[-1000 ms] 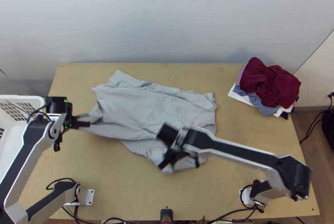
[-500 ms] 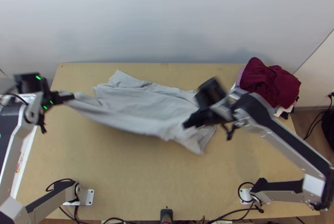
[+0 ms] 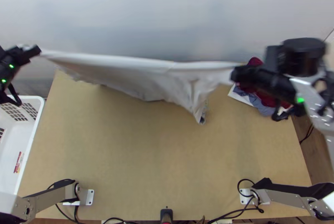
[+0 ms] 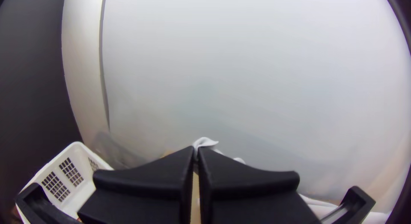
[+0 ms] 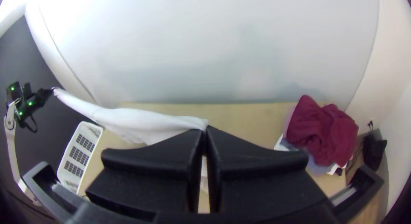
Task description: Fold the t-shirt
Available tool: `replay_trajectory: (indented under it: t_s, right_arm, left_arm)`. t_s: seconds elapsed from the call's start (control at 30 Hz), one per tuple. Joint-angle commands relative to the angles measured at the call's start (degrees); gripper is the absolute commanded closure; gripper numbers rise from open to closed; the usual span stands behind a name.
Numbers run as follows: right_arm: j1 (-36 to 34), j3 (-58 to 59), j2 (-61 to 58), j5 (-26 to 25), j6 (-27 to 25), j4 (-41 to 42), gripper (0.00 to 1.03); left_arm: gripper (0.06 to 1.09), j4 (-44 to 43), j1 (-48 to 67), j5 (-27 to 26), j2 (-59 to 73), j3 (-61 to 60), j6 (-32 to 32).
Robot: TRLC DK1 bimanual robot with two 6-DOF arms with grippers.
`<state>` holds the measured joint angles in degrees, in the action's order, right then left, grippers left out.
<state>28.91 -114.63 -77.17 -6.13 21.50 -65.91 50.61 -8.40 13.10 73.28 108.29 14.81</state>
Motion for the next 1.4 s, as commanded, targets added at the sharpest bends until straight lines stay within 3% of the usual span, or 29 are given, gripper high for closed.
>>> replay_trajectory:
  t_s: [0.0, 0.13, 0.33, 0.43, 0.67, 0.8, 1.1, 1.2, 1.37]
  right_arm:
    - [-2.0, -6.3, 3.9, -11.9, -4.2, 5.4, 1.0]
    - [-1.0, -6.3, 6.3, -19.1, -9.5, 10.6, 1.0]
    - [-1.0, -6.1, 10.1, -24.4, -15.3, 18.3, 1.0]
    - [-1.0, -6.1, 11.9, -25.3, -16.8, 21.8, 1.0]
    - [-1.0, -6.2, 16.5, -26.0, -21.0, 24.5, 1.0]
    - [-1.0, -6.1, 20.1, -26.2, -21.8, 17.7, 1.0]
    - [-2.5, -4.5, 26.1, -25.9, -17.1, 0.2, 1.0]
    - [-2.9, 1.3, 28.9, -24.5, -15.8, -1.1, 1.0]
    - [-2.5, 13.4, 30.6, -23.1, -8.8, 1.0, 1.0]
  left_arm:
    - [1.05, -7.8, 2.1, 0.2, -4.0, 6.0, -1.8]
    - [1.05, -14.8, 5.2, 0.1, -8.2, 6.0, -7.2]
    - [1.05, -29.1, 5.2, 0.7, -13.0, 6.4, -14.0]
    - [1.05, -31.5, 5.2, 1.5, -14.7, 6.3, -15.1]
    - [1.05, -26.7, 5.2, 0.1, -22.1, 2.8, -17.0]
    - [1.05, -18.5, 5.2, -2.5, -26.7, 2.8, -18.1]
    - [1.05, -4.6, 4.9, -3.1, -35.0, -3.7, -16.2]
    - [1.05, -1.7, 4.5, -5.0, -37.7, -8.6, -14.5]
    - [1.05, 0.3, 4.4, -7.3, -38.8, -19.4, -9.3]
